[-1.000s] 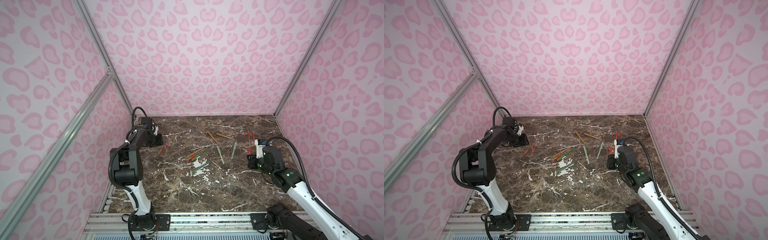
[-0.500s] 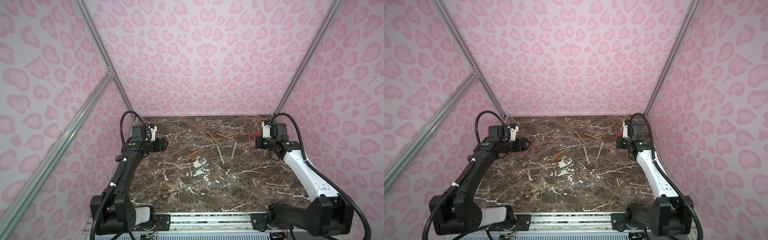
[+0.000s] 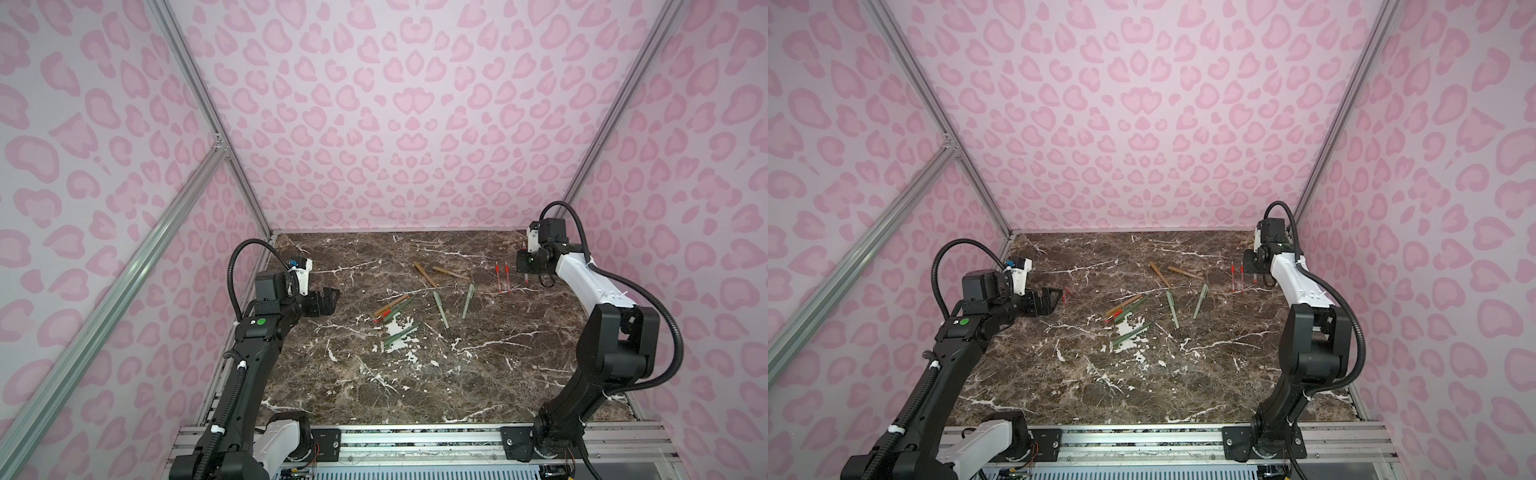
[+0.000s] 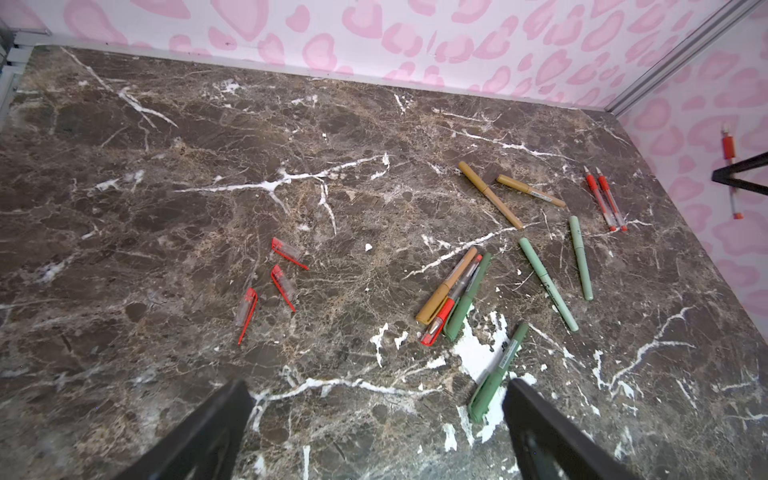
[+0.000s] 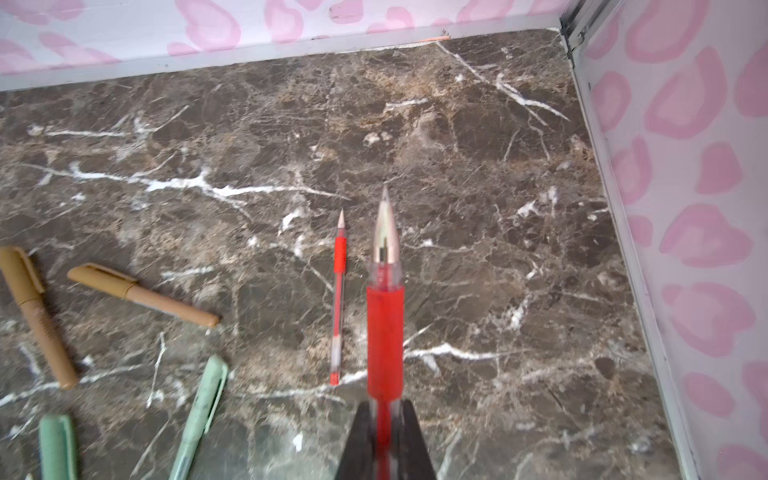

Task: Open the pen caps
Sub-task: 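Carry the uncapped red pen with the right gripper beside the two uncapped pens, then lower the red pen onto the table and open the right gripper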

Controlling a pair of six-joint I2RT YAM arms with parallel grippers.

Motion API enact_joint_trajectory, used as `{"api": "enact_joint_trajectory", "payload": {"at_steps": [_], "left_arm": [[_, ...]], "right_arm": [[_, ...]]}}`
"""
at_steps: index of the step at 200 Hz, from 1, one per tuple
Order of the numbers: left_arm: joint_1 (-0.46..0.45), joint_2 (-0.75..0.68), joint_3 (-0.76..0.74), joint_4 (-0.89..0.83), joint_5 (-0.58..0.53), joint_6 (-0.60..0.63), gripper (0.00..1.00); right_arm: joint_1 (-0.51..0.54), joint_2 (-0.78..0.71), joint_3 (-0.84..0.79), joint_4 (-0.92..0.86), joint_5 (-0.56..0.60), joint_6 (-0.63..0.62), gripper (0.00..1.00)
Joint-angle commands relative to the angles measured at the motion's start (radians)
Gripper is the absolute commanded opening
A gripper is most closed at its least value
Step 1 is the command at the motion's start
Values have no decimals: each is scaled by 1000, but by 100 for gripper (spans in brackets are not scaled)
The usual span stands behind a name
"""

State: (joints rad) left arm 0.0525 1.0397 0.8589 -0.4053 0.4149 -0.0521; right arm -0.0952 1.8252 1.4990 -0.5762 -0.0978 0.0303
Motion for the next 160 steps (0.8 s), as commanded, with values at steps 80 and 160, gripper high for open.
{"api": "enact_joint_trajectory", "payload": {"at_steps": [80,160], "left_arm": [[44,-12,5,38,30,8,98],[73,-13,-1,44,28,-3,98]], "right_arm": [[-68,395,241,-38,-98,-4,1],[-61,448,231,-32,-119,6,5]]}}
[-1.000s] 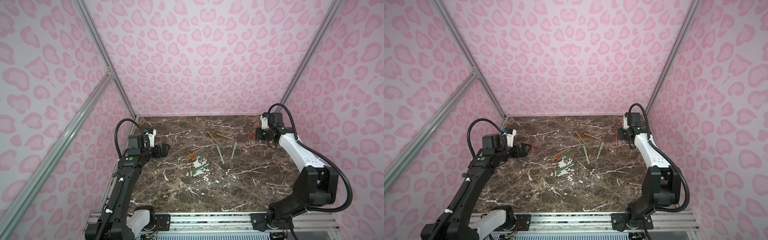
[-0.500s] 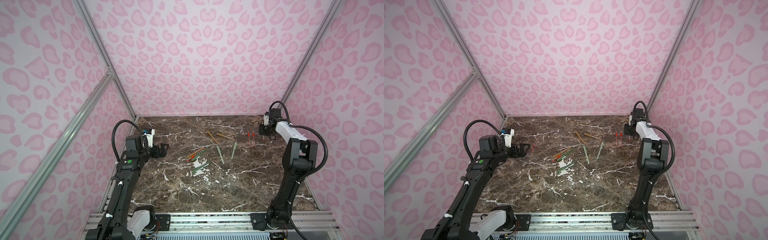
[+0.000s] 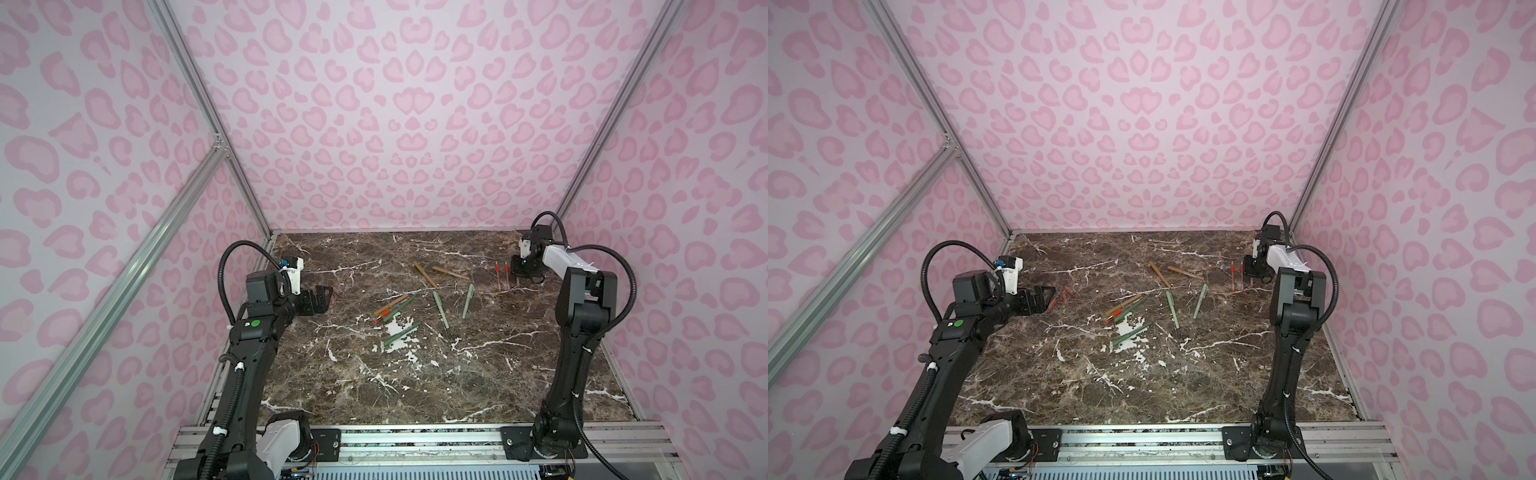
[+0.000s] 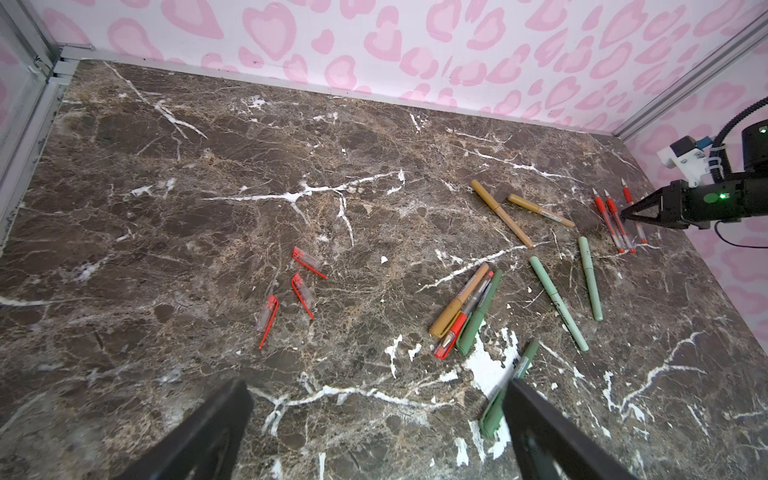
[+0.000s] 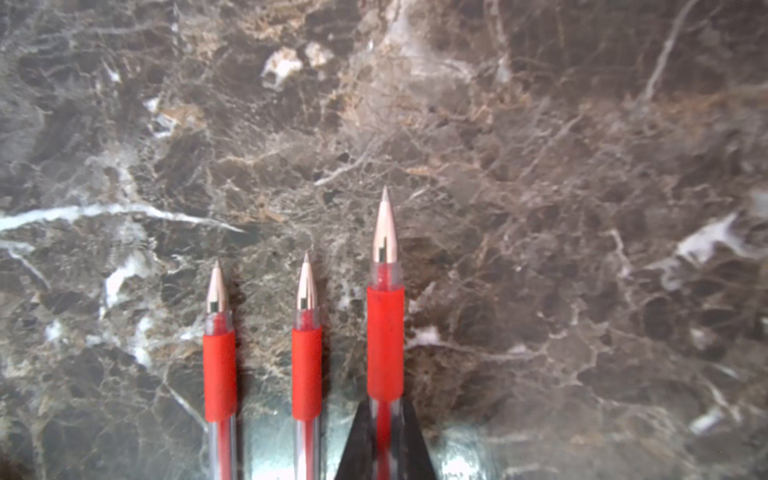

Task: Open the pen caps
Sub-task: 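Lower the red pen onto the table and open the right gripper, then move the right gripper to a capped red gel pen among the markers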

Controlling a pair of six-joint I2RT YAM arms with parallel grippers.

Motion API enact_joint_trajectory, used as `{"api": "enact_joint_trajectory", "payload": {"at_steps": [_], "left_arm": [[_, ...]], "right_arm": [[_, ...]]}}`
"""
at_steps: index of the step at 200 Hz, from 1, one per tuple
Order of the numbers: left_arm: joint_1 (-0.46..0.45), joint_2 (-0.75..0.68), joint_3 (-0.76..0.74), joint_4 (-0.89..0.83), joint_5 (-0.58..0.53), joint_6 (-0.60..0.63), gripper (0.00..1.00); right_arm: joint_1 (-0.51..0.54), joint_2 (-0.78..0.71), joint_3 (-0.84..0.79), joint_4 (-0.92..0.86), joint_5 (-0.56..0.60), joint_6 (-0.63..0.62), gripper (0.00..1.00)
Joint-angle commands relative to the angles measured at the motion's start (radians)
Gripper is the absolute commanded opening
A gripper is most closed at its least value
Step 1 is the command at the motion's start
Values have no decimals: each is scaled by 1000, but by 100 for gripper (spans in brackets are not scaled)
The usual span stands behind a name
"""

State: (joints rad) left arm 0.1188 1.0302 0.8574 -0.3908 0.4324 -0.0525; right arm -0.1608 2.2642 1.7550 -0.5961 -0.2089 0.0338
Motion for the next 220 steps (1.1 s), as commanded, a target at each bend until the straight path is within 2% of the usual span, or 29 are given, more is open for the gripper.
{"api": "enact_joint_trajectory", "payload": {"at_steps": [1,44,118,164,183,200,220], "left_arm": [[7,-4,0,30,11,-3,98],[9,-7,-2,33,13,-4,98],[8,-13,-4,36,19,-8,98],[8,-17,0,37,27,-17,98],[8,-20,-9,49,33,-22,98],[9,-18,-5,48,37,-28,98],[8,-22,2,41,40,-32,98]], "right_arm": [[4,8,-25,-12,-9,3,6],[5,4,-43,-11,13,5,21],[4,-67,-59,-13,10,2,27],[7,-229,-139,13,-29,8,31],[17,-302,-190,36,-84,1,34],[55,-372,-245,49,-126,0,38],[150,-431,-302,41,-138,-46,42]]}}
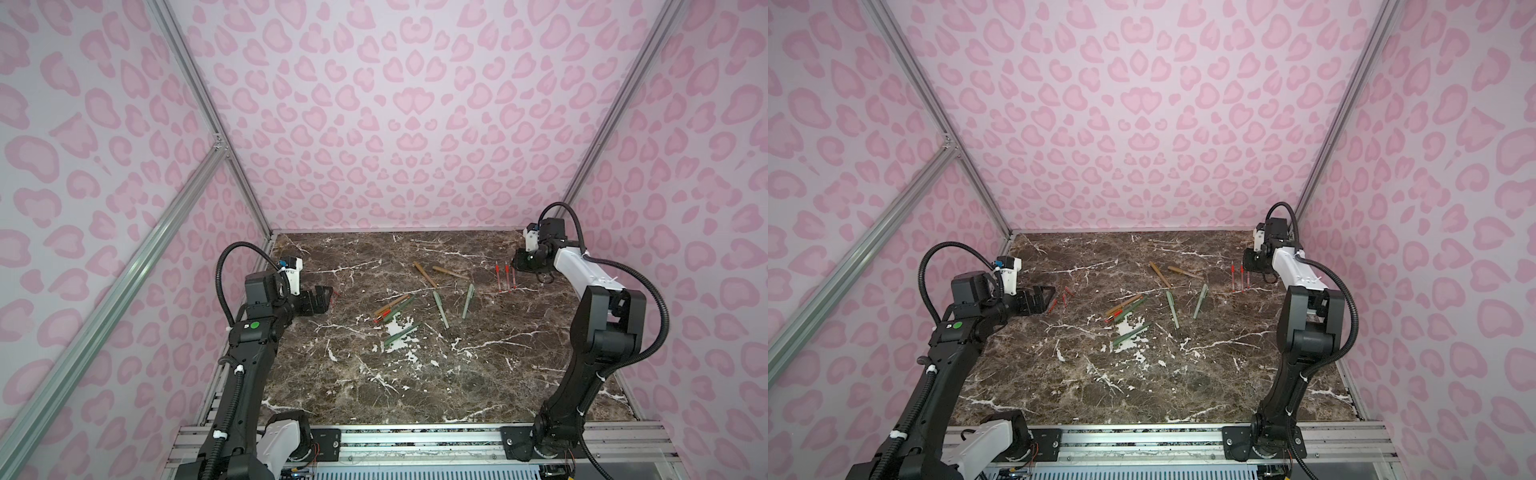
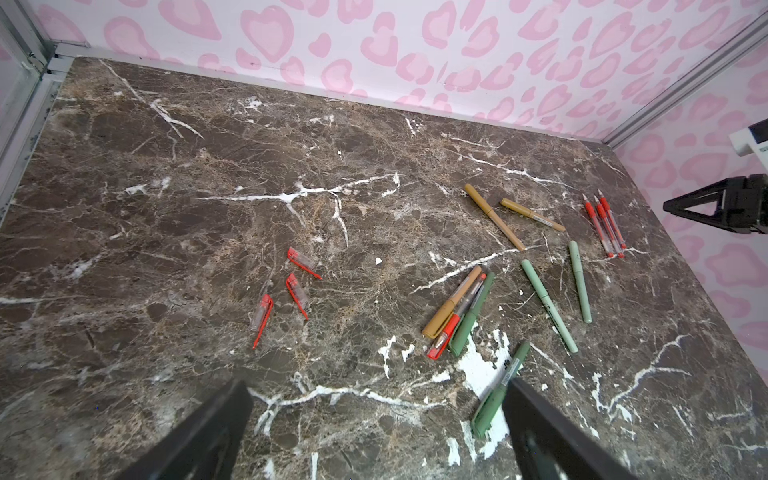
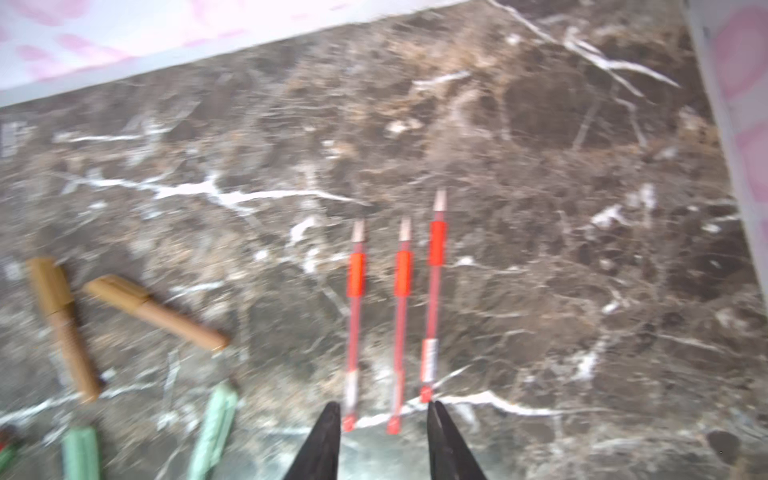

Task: Open the pen caps
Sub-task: 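Move the right gripper to a capped red gel pen among the markers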

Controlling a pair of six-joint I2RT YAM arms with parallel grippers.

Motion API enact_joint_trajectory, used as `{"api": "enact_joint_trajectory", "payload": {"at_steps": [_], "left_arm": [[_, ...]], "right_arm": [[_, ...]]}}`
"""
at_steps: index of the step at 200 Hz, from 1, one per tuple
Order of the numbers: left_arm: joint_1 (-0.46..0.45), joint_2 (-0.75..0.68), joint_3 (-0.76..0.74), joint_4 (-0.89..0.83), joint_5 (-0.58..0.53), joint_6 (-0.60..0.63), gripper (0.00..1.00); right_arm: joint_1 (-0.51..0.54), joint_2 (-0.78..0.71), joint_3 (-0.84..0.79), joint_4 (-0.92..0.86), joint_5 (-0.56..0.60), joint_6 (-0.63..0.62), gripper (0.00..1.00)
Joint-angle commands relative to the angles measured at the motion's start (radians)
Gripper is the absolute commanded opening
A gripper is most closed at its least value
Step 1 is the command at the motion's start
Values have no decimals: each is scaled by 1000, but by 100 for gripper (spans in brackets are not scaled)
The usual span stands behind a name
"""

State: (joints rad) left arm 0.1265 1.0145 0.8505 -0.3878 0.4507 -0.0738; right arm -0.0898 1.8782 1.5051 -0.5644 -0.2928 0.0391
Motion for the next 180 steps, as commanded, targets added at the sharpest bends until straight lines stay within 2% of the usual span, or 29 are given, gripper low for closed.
{"api": "enact_joint_trajectory", "payload": {"at_steps": [1,48,58,91,124,180], "left_arm": [[1,-6,10,38,22,-11,98],[1,-3,7,40,19,-9,98],[1,-8,3,44,22,-8,98],[1,-8,4,40,11,0,98],[1,-13,-4,45,11,2,98],[2,-9,7,38,3,7,98]], "right_arm": [[85,-47,-53,8,-53,-54,42],[386,-21,-28,-84,-24,-217,47],[450,5,25,-114,-49,-276,47],[610,112,121,-169,-24,-373,46],[706,262,277,-256,-51,-456,42],[781,506,565,-397,-40,-509,36]]}}
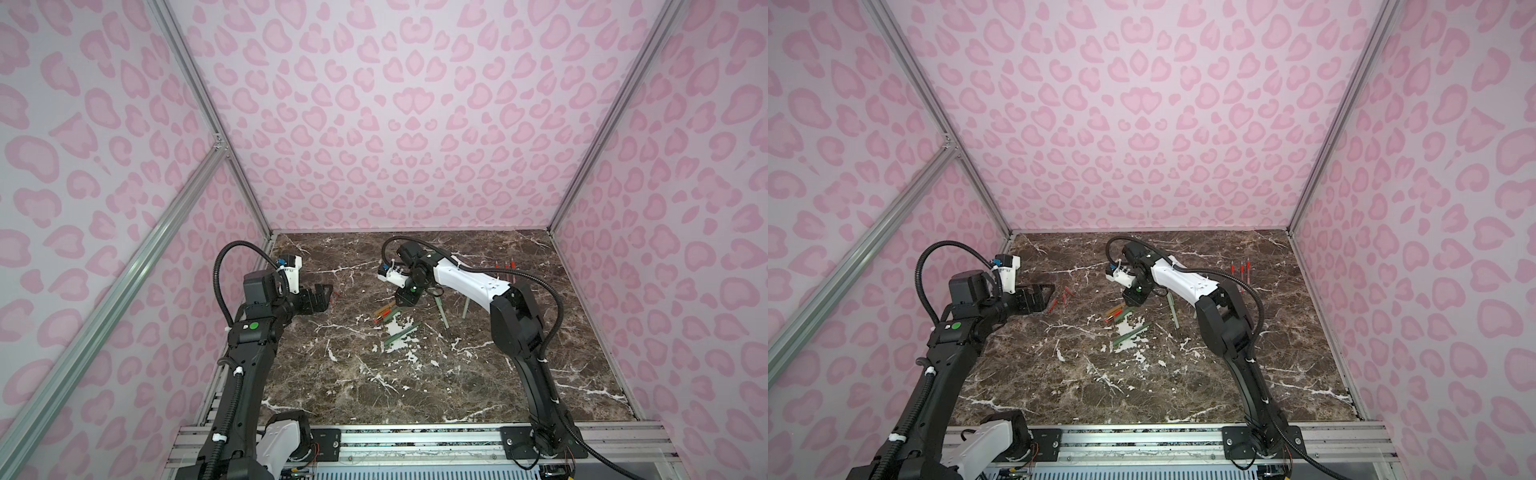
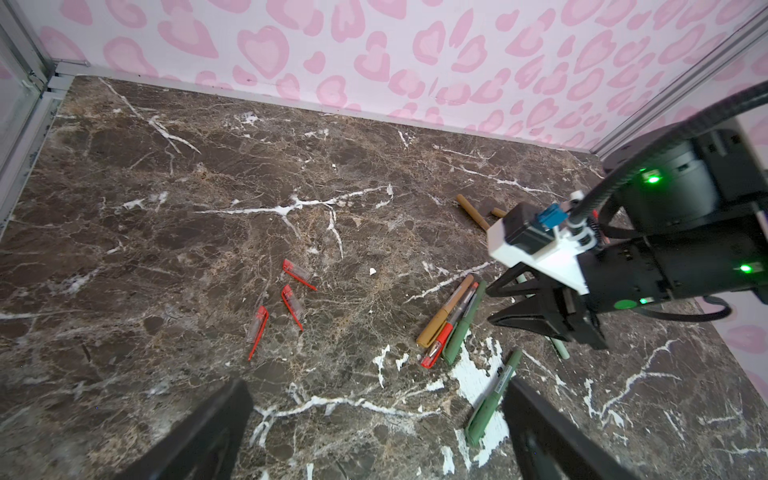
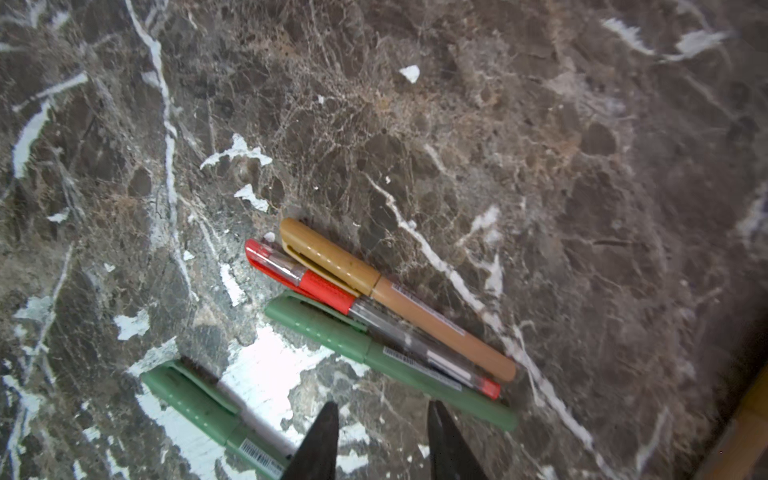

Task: Open the pen caps
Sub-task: 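Move the right gripper to a capped red gel pen among the markers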

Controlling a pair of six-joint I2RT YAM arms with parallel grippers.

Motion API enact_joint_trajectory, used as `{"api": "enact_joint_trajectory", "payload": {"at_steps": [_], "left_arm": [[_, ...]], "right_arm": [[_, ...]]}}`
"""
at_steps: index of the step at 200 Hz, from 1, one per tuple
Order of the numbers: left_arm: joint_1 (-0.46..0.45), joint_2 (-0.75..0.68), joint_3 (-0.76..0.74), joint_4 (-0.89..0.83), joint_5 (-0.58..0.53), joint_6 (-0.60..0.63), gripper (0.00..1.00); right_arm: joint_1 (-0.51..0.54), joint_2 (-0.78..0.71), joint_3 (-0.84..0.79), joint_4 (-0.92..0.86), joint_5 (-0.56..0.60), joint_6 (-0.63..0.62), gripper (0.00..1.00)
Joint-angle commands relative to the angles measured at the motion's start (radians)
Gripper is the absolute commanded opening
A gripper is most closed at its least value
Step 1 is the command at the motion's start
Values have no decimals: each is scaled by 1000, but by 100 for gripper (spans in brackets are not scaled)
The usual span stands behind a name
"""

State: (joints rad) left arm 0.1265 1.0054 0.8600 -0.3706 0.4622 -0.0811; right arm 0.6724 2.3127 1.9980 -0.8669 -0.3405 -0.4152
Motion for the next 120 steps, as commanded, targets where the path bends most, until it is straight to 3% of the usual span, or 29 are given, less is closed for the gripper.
{"api": "enact_joint_trajectory", "payload": {"at_steps": [1,27,120], "left_arm": [[1,0,-4,21,-9,14,98],[1,3,13,3,-4,11,98],[1,6,-3,20,-5,11,98]], "right_arm": [[19,75,78,-98,8,-55,36],[24,135,167,-149,-14,-38,33],[28,194,219,-157,14,-43,26]]}}
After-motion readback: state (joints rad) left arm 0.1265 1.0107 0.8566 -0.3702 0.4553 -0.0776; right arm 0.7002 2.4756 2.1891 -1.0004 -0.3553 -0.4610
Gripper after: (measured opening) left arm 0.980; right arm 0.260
